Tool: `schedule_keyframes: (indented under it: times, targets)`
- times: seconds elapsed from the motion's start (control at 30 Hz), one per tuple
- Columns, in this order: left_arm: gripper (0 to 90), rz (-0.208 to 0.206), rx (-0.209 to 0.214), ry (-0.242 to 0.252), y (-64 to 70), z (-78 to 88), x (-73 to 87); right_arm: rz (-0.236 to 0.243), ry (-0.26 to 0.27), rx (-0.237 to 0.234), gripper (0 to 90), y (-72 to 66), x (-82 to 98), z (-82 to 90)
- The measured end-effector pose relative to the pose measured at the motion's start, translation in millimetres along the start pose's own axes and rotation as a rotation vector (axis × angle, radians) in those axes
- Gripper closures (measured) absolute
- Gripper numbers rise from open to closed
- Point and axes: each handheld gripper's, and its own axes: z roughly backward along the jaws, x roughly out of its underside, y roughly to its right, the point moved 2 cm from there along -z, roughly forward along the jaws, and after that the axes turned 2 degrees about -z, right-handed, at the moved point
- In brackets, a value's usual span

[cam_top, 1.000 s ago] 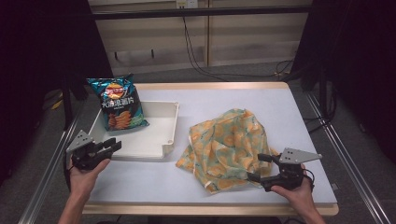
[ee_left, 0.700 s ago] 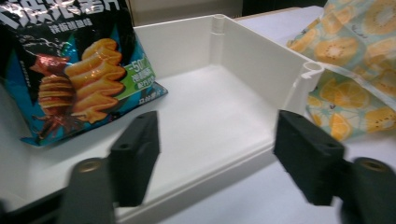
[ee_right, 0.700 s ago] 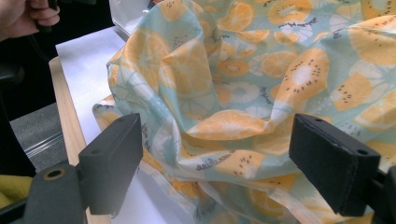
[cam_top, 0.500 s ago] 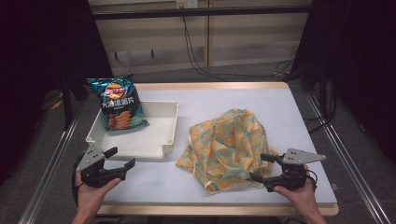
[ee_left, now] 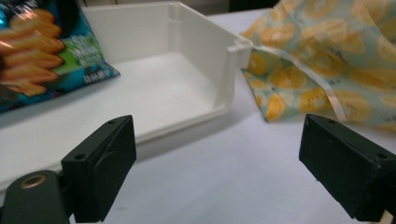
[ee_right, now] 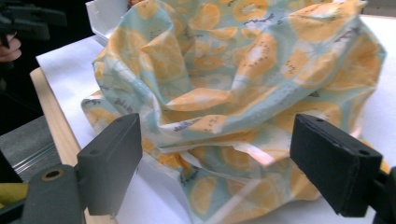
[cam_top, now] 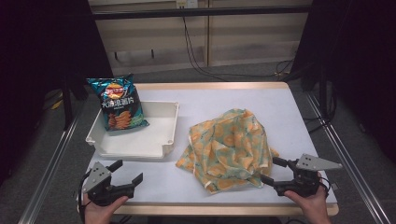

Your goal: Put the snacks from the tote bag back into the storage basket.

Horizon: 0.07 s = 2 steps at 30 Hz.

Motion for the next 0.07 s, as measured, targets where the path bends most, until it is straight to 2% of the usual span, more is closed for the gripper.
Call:
schedule_keyframes:
  times: [0.07]
  targets:
    - [11.9,0.022,-0.01,-0.009,-0.2,-5.0,0.4,-0.004,0.005,0.02,16.5,2.4,0.1,2.0]
